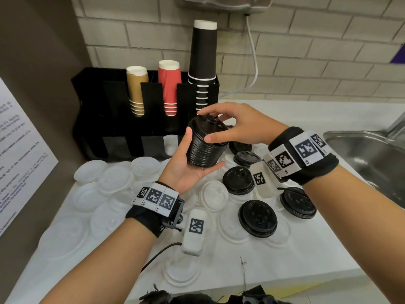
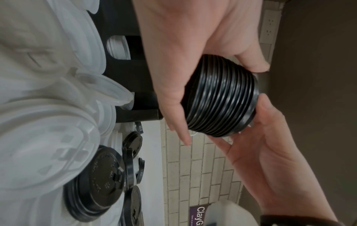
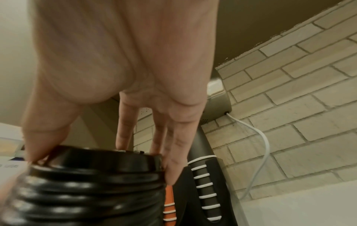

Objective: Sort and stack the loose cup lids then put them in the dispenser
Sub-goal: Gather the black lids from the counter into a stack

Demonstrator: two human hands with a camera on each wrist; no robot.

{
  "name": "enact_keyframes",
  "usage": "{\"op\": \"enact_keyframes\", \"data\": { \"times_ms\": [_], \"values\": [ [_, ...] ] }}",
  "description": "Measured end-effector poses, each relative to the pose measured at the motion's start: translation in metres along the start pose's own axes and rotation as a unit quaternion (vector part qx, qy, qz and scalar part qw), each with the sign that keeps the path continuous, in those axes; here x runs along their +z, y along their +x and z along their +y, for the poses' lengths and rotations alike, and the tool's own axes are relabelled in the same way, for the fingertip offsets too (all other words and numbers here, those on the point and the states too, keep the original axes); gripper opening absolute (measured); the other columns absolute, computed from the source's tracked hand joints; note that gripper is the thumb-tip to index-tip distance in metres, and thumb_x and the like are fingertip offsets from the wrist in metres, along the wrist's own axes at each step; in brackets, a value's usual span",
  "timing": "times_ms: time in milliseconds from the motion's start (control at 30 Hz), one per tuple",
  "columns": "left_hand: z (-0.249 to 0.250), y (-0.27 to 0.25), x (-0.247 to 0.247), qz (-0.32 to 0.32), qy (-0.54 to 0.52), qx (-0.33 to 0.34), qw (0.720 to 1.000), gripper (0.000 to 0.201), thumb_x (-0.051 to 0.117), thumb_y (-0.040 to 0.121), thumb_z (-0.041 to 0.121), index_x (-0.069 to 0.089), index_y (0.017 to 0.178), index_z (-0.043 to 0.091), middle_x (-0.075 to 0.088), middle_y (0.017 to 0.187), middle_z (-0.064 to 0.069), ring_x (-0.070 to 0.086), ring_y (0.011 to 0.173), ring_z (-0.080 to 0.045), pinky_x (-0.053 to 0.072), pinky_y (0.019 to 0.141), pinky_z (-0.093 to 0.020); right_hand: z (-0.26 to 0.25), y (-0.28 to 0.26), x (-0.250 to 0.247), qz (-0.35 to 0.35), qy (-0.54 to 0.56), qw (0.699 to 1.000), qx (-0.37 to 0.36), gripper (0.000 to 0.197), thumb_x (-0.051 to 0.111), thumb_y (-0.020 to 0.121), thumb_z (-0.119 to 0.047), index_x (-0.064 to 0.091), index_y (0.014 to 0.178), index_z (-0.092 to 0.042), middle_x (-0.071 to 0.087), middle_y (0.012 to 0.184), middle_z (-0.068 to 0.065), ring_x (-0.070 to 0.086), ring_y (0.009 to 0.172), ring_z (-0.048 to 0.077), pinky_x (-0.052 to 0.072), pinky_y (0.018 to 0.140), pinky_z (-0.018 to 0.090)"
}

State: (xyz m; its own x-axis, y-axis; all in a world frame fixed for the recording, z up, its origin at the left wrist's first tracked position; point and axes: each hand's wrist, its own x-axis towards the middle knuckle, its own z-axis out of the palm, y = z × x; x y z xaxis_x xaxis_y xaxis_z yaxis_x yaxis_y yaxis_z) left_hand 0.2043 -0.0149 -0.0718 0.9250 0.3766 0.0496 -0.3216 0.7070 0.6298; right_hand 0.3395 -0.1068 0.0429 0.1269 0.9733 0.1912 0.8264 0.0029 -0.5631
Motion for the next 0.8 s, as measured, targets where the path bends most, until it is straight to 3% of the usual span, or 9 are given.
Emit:
{"op": "enact_keyframes", "data": {
  "times_ms": [133, 233, 333, 367, 433, 500, 567, 700, 800],
  "values": [
    [-0.001, -0.001, 0.001, -0.012, -0.019, 0.004, 1.0, 0.057, 0.072, 0.071, 0.053, 0.073, 0.114, 0.017, 0.063, 0.129, -0.018, 0.056, 0.123, -0.039, 0.054, 0.087, -0.052, -0.01, 0.001, -0.002, -0.011, -0.049, 0.999, -0.017, 0.056, 0.075, 0.078, -0.038, 0.054, 0.13, -0.03, 0.052, 0.124, 0.003, 0.05, 0.108, 0.008, 0.039, 0.086, 0.008],
    [-0.002, -0.001, 0.001, -0.014, -0.016, 0.006, 1.0, 0.054, 0.069, 0.07, 0.055, 0.076, 0.109, 0.018, 0.065, 0.126, -0.018, 0.056, 0.123, -0.04, 0.053, 0.09, -0.053, -0.01, 0.004, -0.007, 0.001, -0.008, 1.0, -0.02, 0.049, 0.064, 0.087, -0.039, 0.052, 0.133, -0.028, 0.053, 0.121, -0.005, 0.05, 0.103, -0.008, 0.038, 0.082, 0.0],
    [0.0, -0.003, -0.002, 0.001, -0.031, 0.011, 0.999, 0.053, 0.068, 0.07, 0.055, 0.077, 0.106, 0.016, 0.065, 0.123, -0.02, 0.058, 0.119, -0.041, 0.051, 0.094, -0.055, 0.007, 0.004, -0.015, 0.057, 0.023, 0.998, 0.009, 0.032, 0.045, 0.1, -0.029, 0.056, 0.128, -0.016, 0.053, 0.103, -0.022, 0.05, 0.087, -0.022, 0.038, 0.075, -0.002],
    [0.001, -0.004, -0.003, 0.007, -0.039, 0.015, 0.999, 0.054, 0.066, 0.072, 0.055, 0.077, 0.107, 0.015, 0.065, 0.124, -0.021, 0.059, 0.118, -0.042, 0.051, 0.094, -0.055, 0.016, 0.002, -0.015, 0.032, -0.017, 0.999, 0.04, 0.03, 0.046, 0.1, -0.027, 0.058, 0.125, -0.015, 0.054, 0.101, -0.021, 0.051, 0.086, -0.017, 0.042, 0.082, 0.004],
    [0.003, -0.006, -0.006, 0.018, -0.058, 0.022, 0.998, 0.061, 0.064, 0.074, 0.056, 0.071, 0.117, 0.012, 0.062, 0.127, -0.024, 0.059, 0.117, -0.044, 0.052, 0.092, -0.057, 0.039, -0.004, -0.006, -0.1, -0.132, 0.98, 0.107, 0.033, 0.057, 0.094, -0.028, 0.057, 0.125, -0.017, 0.059, 0.111, -0.009, 0.052, 0.095, 0.0, 0.042, 0.099, 0.024],
    [0.004, -0.006, -0.007, 0.027, -0.061, 0.025, 0.997, 0.07, 0.063, 0.074, 0.058, 0.061, 0.127, 0.013, 0.06, 0.13, -0.024, 0.057, 0.118, -0.045, 0.052, 0.092, -0.057, 0.059, -0.01, 0.014, -0.251, -0.21, 0.932, 0.158, 0.059, 0.072, 0.083, -0.035, 0.049, 0.135, -0.021, 0.052, 0.132, 0.002, 0.049, 0.115, 0.016, 0.038, 0.106, 0.034],
    [0.006, -0.006, -0.007, 0.024, -0.056, 0.027, 0.998, 0.069, 0.064, 0.071, 0.059, 0.065, 0.124, 0.013, 0.061, 0.13, -0.023, 0.056, 0.12, -0.045, 0.051, 0.094, -0.057, 0.069, -0.013, 0.035, -0.337, -0.256, 0.886, 0.189, 0.082, 0.079, 0.074, -0.04, 0.036, 0.143, -0.028, 0.038, 0.142, 0.005, 0.036, 0.13, 0.026, 0.034, 0.11, 0.044],
    [0.009, -0.005, -0.01, 0.025, -0.054, 0.032, 0.998, 0.063, 0.068, 0.07, 0.056, 0.071, 0.115, 0.013, 0.062, 0.128, -0.022, 0.055, 0.121, -0.045, 0.05, 0.095, -0.056, 0.078, -0.01, 0.057, -0.382, -0.365, 0.834, 0.16, 0.099, 0.084, 0.066, -0.04, 0.025, 0.145, -0.033, 0.03, 0.141, 0.006, 0.027, 0.132, 0.029, 0.037, 0.106, 0.048],
    [0.011, -0.004, -0.012, 0.026, -0.049, 0.032, 0.998, 0.059, 0.067, 0.072, 0.055, 0.074, 0.113, 0.013, 0.062, 0.128, -0.022, 0.053, 0.122, -0.046, 0.049, 0.096, -0.056, 0.08, -0.007, 0.06, -0.372, -0.391, 0.831, 0.134, 0.092, 0.084, 0.067, -0.034, 0.03, 0.142, -0.031, 0.032, 0.136, 0.005, 0.032, 0.127, 0.027, 0.042, 0.099, 0.044]
  ]
}}
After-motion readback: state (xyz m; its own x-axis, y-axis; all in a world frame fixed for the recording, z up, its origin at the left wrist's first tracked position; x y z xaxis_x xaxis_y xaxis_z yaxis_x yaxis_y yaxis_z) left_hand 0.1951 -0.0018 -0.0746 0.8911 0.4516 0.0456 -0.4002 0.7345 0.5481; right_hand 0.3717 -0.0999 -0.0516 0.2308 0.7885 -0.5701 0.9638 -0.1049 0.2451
